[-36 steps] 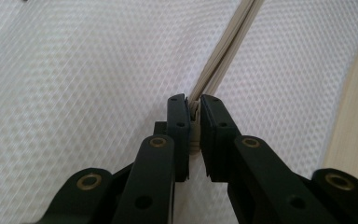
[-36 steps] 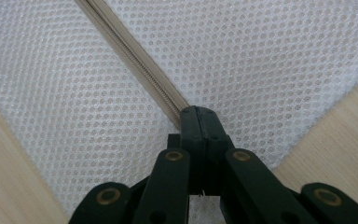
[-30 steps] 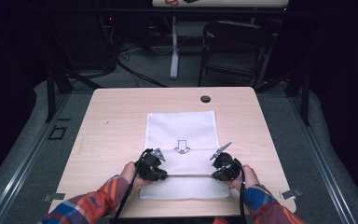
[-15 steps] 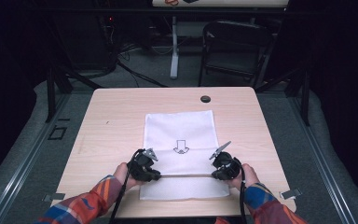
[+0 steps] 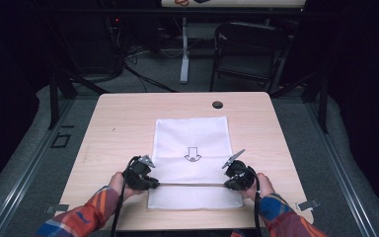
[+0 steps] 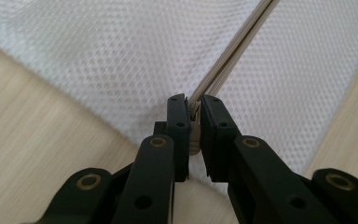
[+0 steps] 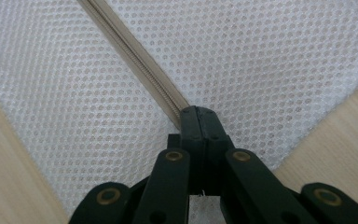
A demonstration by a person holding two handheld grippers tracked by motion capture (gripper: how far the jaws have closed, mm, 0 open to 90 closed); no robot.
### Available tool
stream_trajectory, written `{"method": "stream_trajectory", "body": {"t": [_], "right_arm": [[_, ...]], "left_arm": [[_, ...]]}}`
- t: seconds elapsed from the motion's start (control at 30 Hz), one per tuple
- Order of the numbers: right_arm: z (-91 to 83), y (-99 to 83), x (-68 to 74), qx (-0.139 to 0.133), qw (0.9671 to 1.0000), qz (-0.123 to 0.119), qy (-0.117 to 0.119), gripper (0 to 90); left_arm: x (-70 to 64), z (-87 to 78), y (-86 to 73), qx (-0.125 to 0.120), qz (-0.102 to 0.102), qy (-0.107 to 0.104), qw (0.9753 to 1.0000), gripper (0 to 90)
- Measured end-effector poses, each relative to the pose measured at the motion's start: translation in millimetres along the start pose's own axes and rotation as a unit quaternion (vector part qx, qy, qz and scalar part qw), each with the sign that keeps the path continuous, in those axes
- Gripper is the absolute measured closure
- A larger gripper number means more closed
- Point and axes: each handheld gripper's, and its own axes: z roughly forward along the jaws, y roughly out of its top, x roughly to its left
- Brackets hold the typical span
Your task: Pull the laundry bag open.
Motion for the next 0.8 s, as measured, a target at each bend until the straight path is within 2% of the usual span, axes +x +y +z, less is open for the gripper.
{"method": "stream_trajectory", "body": {"t": [0.17,0.23,0.33,0.6,0.63,0.67,0.7,0.73,0.77,0.8], "right_arm": [[-0.3,-0.1,-0.9,0.002,1.0000,-0.004,0.000,90.0],[-0.4,-0.1,-1.0,0.002,1.0000,-0.003,0.000,90.0],[-0.4,-0.4,-1.3,0.002,1.0000,-0.002,0.001,90.0],[-0.2,-0.7,0.7,0.000,1.0000,0.001,-0.003,90.0],[0.0,-0.8,1.1,-0.003,1.0000,-0.002,-0.006,90.0],[2.3,-2.3,3.4,-0.020,0.9997,0.011,-0.005,90.0],[0.0,-1.1,1.3,-0.004,1.0000,-0.001,-0.006,90.0],[2.1,-2.1,3.2,-0.018,0.9998,0.011,-0.006,90.0],[0.2,-1.0,2.3,-0.005,0.9999,-0.007,-0.009,90.0],[-0.2,-0.4,2.9,-0.003,0.9998,-0.015,-0.011,88.3]], "left_arm": [[6.4,-8.9,-9.4,0.006,-0.010,0.022,0.9997,82.5],[8.9,-11.9,-13.6,0.003,-0.018,0.019,0.9997,82.5],[6.3,-11.5,-14.1,0.009,-0.010,0.019,0.9997,82.5],[5.1,-8.4,-14.7,0.022,-0.011,0.007,0.9997,82.3],[5.6,-8.4,-14.6,0.021,-0.012,0.005,0.9997,82.3],[6.4,-8.5,-14.6,0.021,-0.012,0.004,0.9997,82.2],[6.6,-8.5,-14.5,0.021,-0.013,0.003,0.9997,82.2],[6.5,-8.8,-14.4,0.020,-0.014,0.004,0.9997,81.9],[5.6,-8.8,-14.3,0.019,-0.016,0.005,0.9997,81.7],[5.1,-8.8,-14.0,0.019,-0.015,0.006,0.9997,81.4]]}}
